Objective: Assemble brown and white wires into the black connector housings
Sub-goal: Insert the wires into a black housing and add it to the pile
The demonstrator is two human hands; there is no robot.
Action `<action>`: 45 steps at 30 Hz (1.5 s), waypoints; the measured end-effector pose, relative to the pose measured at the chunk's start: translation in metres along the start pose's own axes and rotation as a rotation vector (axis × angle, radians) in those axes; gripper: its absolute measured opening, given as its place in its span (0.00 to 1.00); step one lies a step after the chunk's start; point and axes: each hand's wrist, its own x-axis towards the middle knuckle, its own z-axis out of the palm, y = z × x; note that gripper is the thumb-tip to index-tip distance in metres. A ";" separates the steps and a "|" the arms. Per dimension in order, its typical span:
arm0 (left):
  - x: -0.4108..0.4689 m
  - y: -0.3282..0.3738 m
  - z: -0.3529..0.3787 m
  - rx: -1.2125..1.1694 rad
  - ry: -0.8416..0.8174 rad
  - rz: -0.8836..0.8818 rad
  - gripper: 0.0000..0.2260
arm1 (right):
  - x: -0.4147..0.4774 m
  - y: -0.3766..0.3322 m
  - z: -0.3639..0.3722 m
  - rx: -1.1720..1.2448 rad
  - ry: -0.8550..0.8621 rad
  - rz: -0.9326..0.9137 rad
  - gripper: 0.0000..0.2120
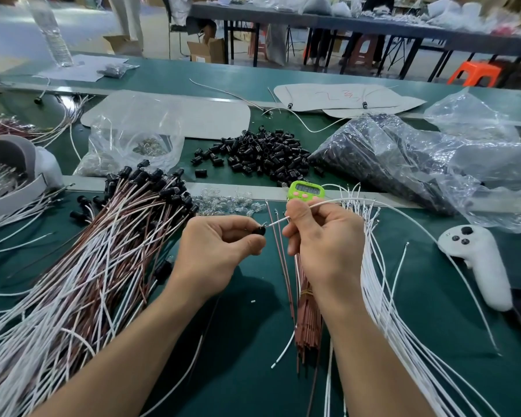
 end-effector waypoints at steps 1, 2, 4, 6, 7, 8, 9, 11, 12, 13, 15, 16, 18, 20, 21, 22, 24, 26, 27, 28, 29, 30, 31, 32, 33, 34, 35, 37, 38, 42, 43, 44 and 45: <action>0.000 0.000 0.000 -0.001 0.001 0.000 0.13 | 0.000 0.000 0.000 -0.013 -0.005 -0.004 0.19; 0.000 0.000 0.000 -0.002 0.002 -0.001 0.13 | -0.001 0.000 0.001 -0.028 -0.010 -0.008 0.20; 0.000 0.000 0.000 -0.001 0.005 -0.007 0.13 | -0.001 -0.001 0.001 -0.042 -0.021 -0.007 0.20; 0.000 0.000 -0.001 0.011 0.011 -0.015 0.13 | -0.002 -0.002 0.001 -0.063 -0.035 -0.011 0.19; 0.000 0.000 -0.001 0.024 0.017 -0.017 0.12 | -0.002 -0.002 0.000 -0.079 -0.043 -0.017 0.19; 0.000 0.000 -0.002 0.047 0.022 -0.016 0.11 | -0.001 -0.002 0.000 -0.097 -0.050 -0.023 0.19; -0.001 0.000 -0.002 0.079 0.023 -0.010 0.11 | -0.001 -0.002 0.000 -0.115 -0.056 -0.030 0.19; -0.002 -0.001 -0.003 0.145 0.016 0.014 0.12 | -0.002 -0.002 0.000 -0.158 -0.066 -0.045 0.19; -0.004 -0.001 -0.003 0.170 0.014 0.028 0.13 | -0.002 -0.002 -0.001 -0.183 -0.067 -0.053 0.19; -0.005 -0.001 -0.002 0.191 0.013 0.043 0.14 | -0.002 -0.002 0.000 -0.209 -0.065 -0.056 0.19; -0.006 -0.001 -0.002 0.237 0.014 0.080 0.14 | -0.002 -0.001 0.000 -0.241 -0.059 -0.056 0.20; -0.007 0.000 -0.002 0.265 0.022 0.098 0.14 | -0.002 0.000 0.000 -0.247 -0.059 -0.059 0.20; -0.008 0.001 -0.003 0.319 0.045 0.117 0.14 | -0.002 0.001 0.001 -0.256 -0.063 -0.074 0.20; -0.007 0.003 -0.004 0.339 0.059 0.112 0.13 | -0.002 0.002 0.000 -0.269 -0.070 -0.083 0.20; -0.007 0.003 -0.004 0.340 0.065 0.108 0.12 | -0.002 0.002 0.000 -0.272 -0.073 -0.084 0.19; -0.008 0.004 -0.004 0.340 0.069 0.105 0.11 | -0.002 0.002 0.001 -0.272 -0.076 -0.083 0.19; -0.008 0.005 -0.003 0.334 0.068 0.108 0.11 | -0.002 0.002 0.001 -0.278 -0.073 -0.085 0.19; -0.008 0.005 -0.003 0.326 0.055 0.121 0.12 | -0.002 0.002 0.002 -0.290 -0.048 -0.096 0.19; -0.008 0.005 -0.003 0.324 0.047 0.130 0.13 | -0.002 0.002 0.002 -0.290 -0.033 -0.097 0.20; -0.008 0.005 -0.003 0.324 0.041 0.137 0.13 | -0.003 0.002 0.003 -0.288 -0.024 -0.092 0.20; -0.008 0.005 -0.003 0.326 0.037 0.142 0.13 | -0.004 0.003 0.003 -0.287 -0.023 -0.084 0.20; -0.008 0.005 -0.003 0.333 0.036 0.144 0.14 | -0.004 0.003 0.004 -0.292 -0.029 -0.079 0.20; -0.009 0.005 -0.003 0.341 0.035 0.143 0.13 | -0.005 0.003 0.005 -0.304 -0.036 -0.077 0.20; -0.009 0.006 -0.002 0.341 0.036 0.135 0.12 | -0.005 0.002 0.006 -0.315 -0.042 -0.077 0.20; -0.009 0.006 -0.002 0.327 0.039 0.119 0.11 | -0.005 0.002 0.006 -0.318 -0.047 -0.070 0.20; -0.008 0.005 -0.002 0.305 0.043 0.100 0.09 | -0.004 0.001 0.005 -0.310 -0.056 -0.053 0.19; -0.008 0.004 -0.002 0.285 0.045 0.084 0.08 | -0.002 0.001 0.003 -0.297 -0.071 -0.027 0.19; -0.006 0.002 -0.002 0.261 0.048 0.056 0.07 | 0.000 -0.001 -0.001 -0.282 -0.117 0.022 0.17; -0.005 0.001 -0.002 0.253 0.050 0.045 0.07 | 0.000 -0.002 -0.003 -0.275 -0.141 0.035 0.16; -0.003 -0.003 -0.003 0.259 0.053 0.028 0.07 | -0.001 -0.006 -0.003 -0.183 -0.211 0.038 0.13; -0.002 -0.003 -0.003 0.257 0.055 0.021 0.07 | 0.000 -0.007 -0.004 -0.175 -0.221 0.039 0.13; -0.002 -0.004 -0.003 0.252 0.059 0.010 0.08 | 0.000 -0.006 -0.004 -0.171 -0.228 0.043 0.13; -0.002 -0.004 -0.003 0.246 0.065 0.002 0.08 | 0.001 -0.005 -0.004 -0.170 -0.227 0.044 0.14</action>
